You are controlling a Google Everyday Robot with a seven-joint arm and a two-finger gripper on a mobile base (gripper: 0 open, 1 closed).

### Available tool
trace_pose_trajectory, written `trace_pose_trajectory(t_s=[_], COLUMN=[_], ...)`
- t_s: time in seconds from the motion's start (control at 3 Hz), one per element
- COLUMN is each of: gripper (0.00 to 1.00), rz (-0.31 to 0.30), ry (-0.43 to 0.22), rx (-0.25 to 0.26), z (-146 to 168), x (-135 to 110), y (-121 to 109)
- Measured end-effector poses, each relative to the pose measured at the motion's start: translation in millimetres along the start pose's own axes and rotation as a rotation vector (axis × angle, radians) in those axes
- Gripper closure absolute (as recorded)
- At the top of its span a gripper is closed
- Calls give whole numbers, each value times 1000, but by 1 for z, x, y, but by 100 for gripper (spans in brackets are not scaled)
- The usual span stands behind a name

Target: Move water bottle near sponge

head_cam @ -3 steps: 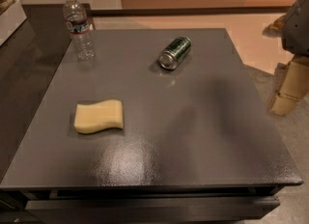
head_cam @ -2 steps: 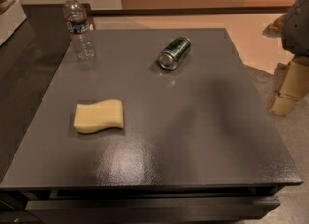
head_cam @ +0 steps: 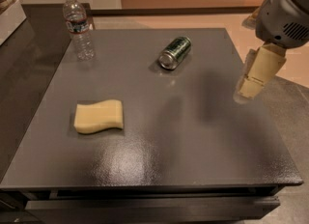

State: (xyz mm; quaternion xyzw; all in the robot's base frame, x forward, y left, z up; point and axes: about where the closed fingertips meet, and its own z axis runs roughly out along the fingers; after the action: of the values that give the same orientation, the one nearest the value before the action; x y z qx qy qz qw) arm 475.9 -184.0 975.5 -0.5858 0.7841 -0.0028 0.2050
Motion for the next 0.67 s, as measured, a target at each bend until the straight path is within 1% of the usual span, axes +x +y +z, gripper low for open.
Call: trace_pose_trajectory(t_s=[0.33,0.67], gripper=[0,0], rz=[47,92], ry=[-69,-139], rx=[-3,4], z=[19,34], x=[-27,-55], y=[-22,-44])
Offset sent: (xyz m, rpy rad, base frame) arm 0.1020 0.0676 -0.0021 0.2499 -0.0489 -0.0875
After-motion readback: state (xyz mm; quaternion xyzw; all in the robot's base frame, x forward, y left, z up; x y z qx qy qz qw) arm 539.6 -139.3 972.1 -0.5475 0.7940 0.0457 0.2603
